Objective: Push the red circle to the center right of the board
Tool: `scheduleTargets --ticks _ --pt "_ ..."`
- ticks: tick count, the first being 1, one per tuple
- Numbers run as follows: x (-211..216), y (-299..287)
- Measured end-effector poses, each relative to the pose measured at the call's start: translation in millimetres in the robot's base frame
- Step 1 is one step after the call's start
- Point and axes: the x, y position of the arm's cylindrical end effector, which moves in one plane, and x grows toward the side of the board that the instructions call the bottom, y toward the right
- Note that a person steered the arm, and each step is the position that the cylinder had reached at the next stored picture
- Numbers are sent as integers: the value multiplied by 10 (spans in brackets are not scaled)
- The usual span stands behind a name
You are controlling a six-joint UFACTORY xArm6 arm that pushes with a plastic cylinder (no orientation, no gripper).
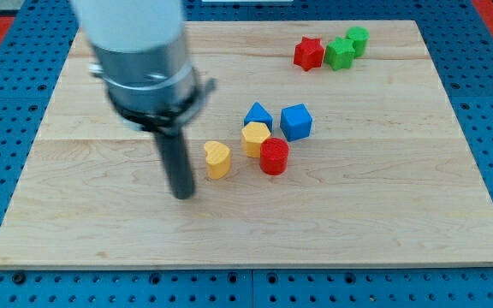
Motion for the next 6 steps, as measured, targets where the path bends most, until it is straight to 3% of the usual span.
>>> scheduleTargets --ticks 1,3,6 --pt "-284 620" --pt "-768 1022" --pt "-575 2141"
